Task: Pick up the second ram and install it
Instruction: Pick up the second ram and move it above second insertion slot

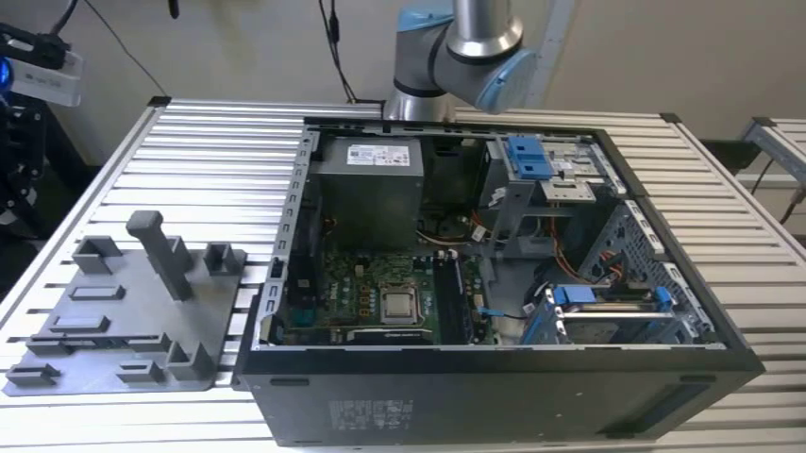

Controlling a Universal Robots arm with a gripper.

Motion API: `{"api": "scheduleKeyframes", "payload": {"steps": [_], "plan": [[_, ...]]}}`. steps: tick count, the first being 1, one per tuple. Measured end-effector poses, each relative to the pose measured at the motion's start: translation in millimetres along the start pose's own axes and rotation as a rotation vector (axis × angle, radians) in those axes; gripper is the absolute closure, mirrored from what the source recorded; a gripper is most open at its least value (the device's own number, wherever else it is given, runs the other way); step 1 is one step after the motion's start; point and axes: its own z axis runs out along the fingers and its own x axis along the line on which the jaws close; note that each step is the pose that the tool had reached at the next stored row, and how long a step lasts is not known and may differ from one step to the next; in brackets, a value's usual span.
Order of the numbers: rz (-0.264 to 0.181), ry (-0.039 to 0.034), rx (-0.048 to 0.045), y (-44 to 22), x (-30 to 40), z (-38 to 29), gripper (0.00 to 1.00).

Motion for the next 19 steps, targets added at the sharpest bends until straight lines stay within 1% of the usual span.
{"api": "scheduleKeyframes", "payload": {"steps": [10,17,19], "plan": [[-0.084,0.0105,0.0004,6.0,-1.8,1.6,0.89],[-0.086,0.0107,0.0006,6.1,-1.8,1.5,0.89],[-0.086,0.0106,0.0007,6.1,-1.8,1.5,0.88]]}}
